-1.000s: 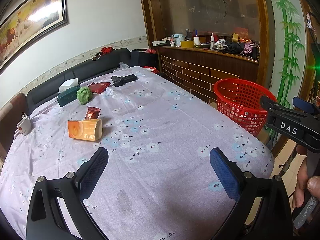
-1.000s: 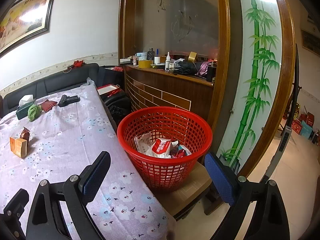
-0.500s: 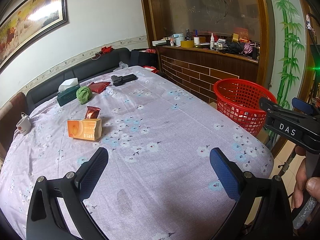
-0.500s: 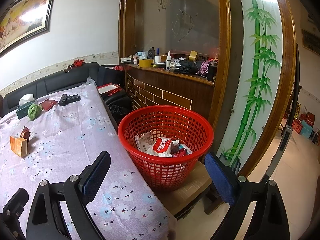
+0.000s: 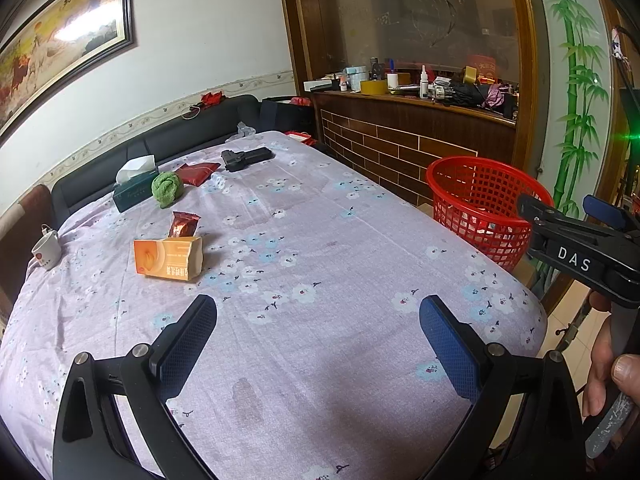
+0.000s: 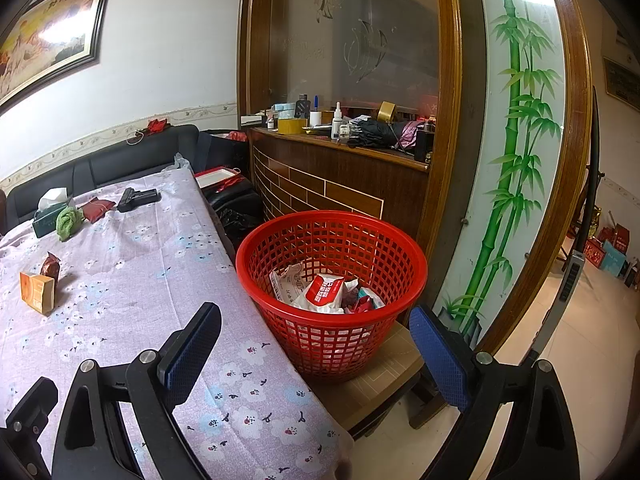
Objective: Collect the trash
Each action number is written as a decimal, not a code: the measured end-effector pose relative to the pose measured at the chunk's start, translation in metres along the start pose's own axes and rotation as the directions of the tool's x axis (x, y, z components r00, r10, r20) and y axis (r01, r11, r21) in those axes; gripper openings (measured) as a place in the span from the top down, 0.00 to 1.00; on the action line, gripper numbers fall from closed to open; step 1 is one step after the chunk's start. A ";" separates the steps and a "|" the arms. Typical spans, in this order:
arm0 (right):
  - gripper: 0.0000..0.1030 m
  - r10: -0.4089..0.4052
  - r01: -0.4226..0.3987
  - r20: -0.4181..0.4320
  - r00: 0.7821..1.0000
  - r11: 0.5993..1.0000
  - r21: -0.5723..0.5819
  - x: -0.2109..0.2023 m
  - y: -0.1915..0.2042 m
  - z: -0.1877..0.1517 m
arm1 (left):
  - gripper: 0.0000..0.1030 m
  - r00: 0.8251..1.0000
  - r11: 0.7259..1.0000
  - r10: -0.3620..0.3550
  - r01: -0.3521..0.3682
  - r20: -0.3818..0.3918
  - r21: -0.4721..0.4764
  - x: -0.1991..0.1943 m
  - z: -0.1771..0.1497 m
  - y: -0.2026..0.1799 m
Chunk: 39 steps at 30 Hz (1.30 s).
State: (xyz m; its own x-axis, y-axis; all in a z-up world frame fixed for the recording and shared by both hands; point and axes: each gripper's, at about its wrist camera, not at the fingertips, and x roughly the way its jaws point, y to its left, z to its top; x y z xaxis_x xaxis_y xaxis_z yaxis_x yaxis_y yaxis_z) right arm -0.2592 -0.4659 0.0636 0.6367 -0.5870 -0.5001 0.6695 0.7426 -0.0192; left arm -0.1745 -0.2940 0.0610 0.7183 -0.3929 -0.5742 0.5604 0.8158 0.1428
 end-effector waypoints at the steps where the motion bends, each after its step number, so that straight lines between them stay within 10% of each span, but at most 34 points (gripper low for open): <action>1: 0.06 -0.001 0.001 0.000 1.000 1.000 0.000 0.000 0.000 0.000 | 0.02 1.000 1.000 -0.001 0.001 -0.001 0.001 0.000 0.000 0.000; 30: 0.06 0.119 -0.119 0.000 0.993 0.989 -0.091 -0.004 0.063 0.004 | 0.02 0.981 0.956 0.183 -0.191 -0.059 -0.224 -0.003 -0.013 0.117; 39: 0.02 0.353 -0.397 -0.230 0.907 0.899 -0.185 0.018 0.178 -0.003 | 0.02 0.919 0.896 0.281 -0.354 -0.275 -0.267 0.016 -0.041 0.214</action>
State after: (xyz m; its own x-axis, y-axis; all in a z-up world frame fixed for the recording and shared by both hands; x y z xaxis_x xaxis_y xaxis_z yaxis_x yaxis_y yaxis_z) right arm -0.1295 -0.3432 0.0491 0.7258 -0.1963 -0.6593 0.2790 0.9601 0.0213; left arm -0.0603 -0.1086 0.0488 0.7048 -0.0153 -0.7093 0.1377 0.9837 0.1157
